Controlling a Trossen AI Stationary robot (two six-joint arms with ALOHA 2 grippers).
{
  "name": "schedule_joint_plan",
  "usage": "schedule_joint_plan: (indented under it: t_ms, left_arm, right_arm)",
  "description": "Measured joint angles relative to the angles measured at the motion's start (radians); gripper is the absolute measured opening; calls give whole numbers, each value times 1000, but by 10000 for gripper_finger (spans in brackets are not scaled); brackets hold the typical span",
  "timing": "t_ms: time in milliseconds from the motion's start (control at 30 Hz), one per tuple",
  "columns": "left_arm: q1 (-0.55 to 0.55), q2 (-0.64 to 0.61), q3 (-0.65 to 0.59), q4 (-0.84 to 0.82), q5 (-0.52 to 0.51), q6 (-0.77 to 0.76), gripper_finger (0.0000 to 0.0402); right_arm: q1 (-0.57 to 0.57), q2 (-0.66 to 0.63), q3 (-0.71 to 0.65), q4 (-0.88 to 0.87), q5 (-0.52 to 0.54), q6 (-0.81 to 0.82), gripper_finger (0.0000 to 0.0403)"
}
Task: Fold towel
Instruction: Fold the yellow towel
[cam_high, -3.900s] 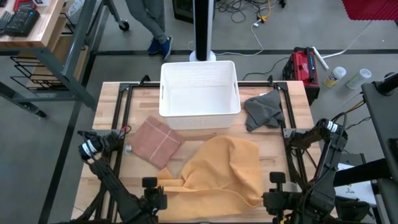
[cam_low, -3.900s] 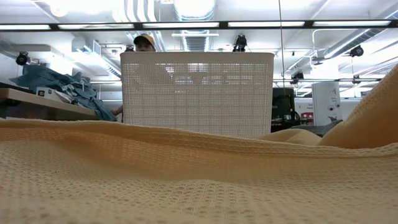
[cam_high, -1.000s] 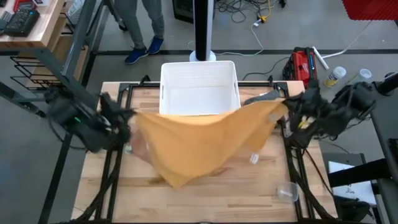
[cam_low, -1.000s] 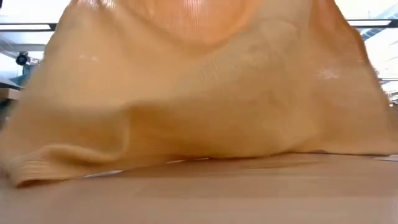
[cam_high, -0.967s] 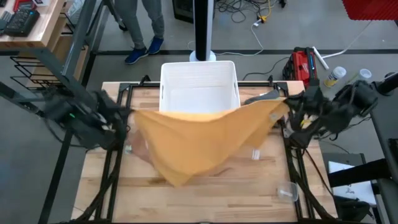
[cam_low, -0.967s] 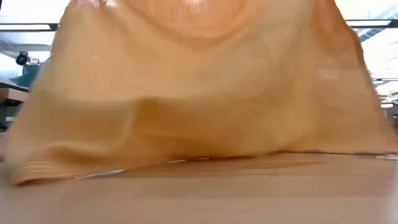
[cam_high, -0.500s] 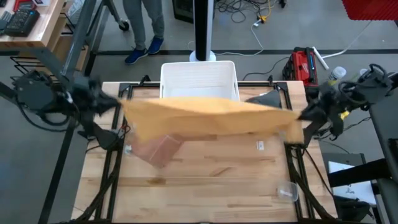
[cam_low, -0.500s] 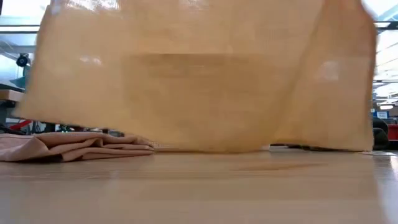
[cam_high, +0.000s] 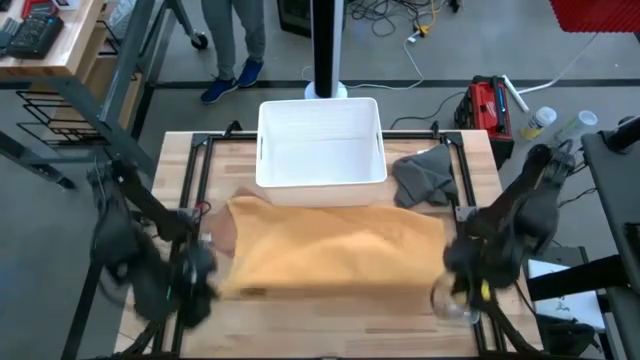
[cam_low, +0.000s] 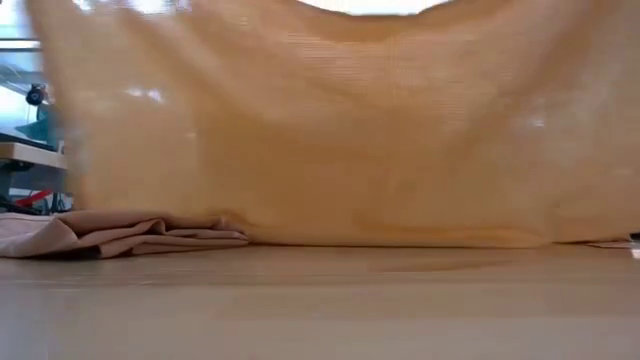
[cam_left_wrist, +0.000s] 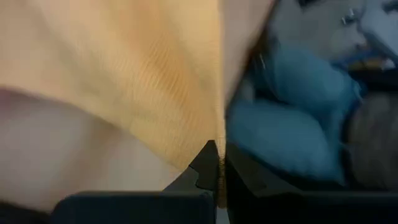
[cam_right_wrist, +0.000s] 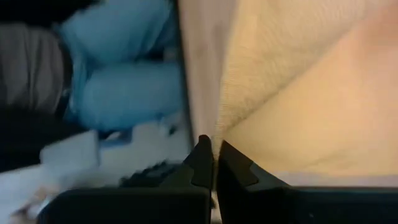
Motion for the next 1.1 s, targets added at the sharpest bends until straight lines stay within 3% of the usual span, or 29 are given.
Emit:
schedule_joint_plan:
  t_ms: [200, 367, 500, 733, 900, 1100]
  left_arm:
    - [-243, 183, -30, 230, 4, -339, 0]
    - [-332, 355, 17, 333, -15, -577, 0]
    - [-336, 494, 69, 383, -14, -610, 1]
    - [-337, 697, 192, 455, -12, -540, 2]
    - [-331, 752, 259, 346, -15, -522, 2]
    - [-325, 743, 322, -131, -38, -558, 1]
  right_arm:
    - [166, 164, -43, 365, -45, 106, 0]
    - [234, 312, -45, 552, 21, 138, 0]
    - [263, 443, -43, 657, 43, 162, 0]
    - [309, 672, -25, 793, -56, 256, 0]
    - [311, 740, -21, 775, -71, 258, 0]
    - [290, 695, -21, 543, 29, 204, 0]
